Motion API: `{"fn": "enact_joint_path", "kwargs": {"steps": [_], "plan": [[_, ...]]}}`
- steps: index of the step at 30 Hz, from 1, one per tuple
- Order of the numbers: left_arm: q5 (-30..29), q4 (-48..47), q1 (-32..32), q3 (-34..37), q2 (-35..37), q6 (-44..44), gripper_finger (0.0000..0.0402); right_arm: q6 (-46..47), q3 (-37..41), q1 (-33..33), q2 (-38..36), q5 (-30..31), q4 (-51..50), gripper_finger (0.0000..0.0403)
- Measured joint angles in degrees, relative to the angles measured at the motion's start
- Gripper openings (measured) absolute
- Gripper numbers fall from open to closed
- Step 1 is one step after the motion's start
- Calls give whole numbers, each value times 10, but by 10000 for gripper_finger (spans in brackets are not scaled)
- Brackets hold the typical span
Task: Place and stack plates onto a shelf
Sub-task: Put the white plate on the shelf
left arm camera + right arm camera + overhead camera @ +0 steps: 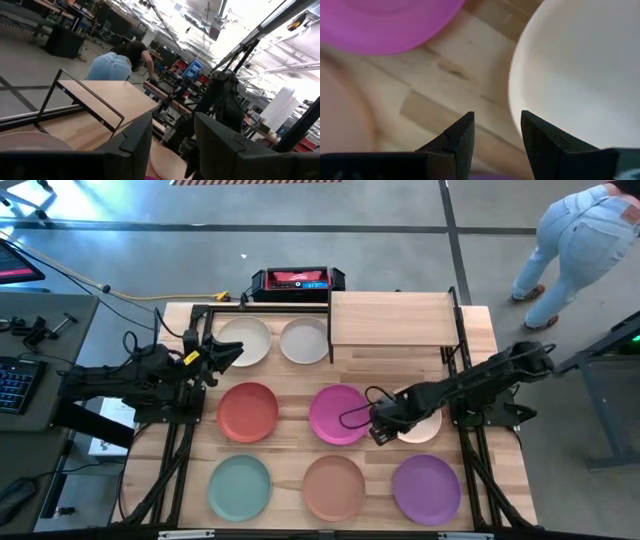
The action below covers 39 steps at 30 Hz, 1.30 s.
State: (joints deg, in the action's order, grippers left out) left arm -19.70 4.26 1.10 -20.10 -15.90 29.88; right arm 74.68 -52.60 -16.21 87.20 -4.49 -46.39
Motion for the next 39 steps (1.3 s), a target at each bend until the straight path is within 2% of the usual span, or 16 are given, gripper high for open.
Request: {"fn": "enact_joint_path", "kwargs": {"steps": [11, 23, 27, 35, 39], "plan": [[0, -1, 0, 0, 0, 0, 138, -1, 0, -4, 66, 30, 1, 142], [6, -11, 0, 0, 0, -1, 138, 4, -2, -4, 102, 45, 4, 137], [15, -19, 0, 0, 0, 0, 138, 5, -2, -4, 102, 46, 4, 108], [15, -21, 0, 0, 0, 0, 138, 14, -10, -4, 104, 47, -10, 11], [15, -22, 0, 0, 0, -1, 138, 14, -31, -4, 105, 47, -35, 7]]}}
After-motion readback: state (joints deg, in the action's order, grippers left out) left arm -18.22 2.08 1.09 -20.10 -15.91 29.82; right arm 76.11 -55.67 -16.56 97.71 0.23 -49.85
